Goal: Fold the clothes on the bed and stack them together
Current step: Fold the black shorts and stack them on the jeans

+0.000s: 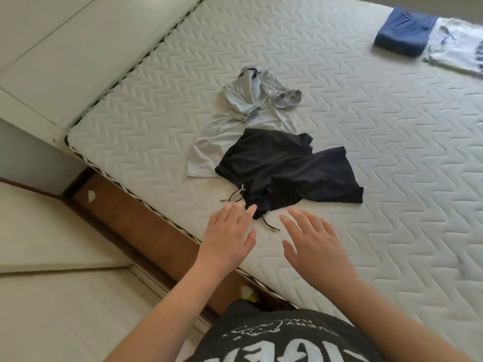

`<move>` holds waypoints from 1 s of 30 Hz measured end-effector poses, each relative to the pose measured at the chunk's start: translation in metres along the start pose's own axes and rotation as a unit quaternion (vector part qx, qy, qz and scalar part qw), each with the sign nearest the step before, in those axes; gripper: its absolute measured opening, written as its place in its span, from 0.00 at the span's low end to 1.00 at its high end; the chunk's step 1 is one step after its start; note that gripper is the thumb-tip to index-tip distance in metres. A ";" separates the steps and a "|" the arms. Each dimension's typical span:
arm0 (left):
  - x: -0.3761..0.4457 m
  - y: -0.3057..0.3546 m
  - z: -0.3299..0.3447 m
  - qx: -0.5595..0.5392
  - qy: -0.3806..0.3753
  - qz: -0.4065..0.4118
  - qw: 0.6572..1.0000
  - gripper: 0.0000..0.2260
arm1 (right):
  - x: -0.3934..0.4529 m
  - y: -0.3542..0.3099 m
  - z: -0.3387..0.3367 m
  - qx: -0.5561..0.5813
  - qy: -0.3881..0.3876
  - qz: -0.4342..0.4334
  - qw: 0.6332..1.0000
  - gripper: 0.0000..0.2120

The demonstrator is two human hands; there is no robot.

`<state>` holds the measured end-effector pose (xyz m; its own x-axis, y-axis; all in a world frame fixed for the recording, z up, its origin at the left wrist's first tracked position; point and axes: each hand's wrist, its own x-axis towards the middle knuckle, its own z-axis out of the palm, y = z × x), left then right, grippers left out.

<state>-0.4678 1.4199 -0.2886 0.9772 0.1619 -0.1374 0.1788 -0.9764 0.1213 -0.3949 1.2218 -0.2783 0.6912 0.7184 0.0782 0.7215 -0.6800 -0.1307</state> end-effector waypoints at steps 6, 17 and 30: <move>0.011 -0.006 0.008 0.024 -0.030 0.023 0.999 0.23 | 0.001 0.008 0.016 0.031 0.001 0.005 1.000 0.24; 0.023 -0.032 0.031 0.042 -0.036 0.035 0.998 0.27 | 0.036 0.002 0.066 0.042 -0.095 -0.018 0.994 0.26; 0.135 -0.187 0.093 0.027 -0.166 0.169 0.971 0.27 | 0.152 -0.056 0.174 0.034 -0.254 0.133 0.957 0.28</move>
<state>-0.3798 1.6107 -0.4216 0.8862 -0.2159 -0.4099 -0.1610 -0.9731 0.1645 -0.3369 1.3948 -0.4307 0.7279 0.5122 -0.4558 0.5071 -0.8496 -0.1450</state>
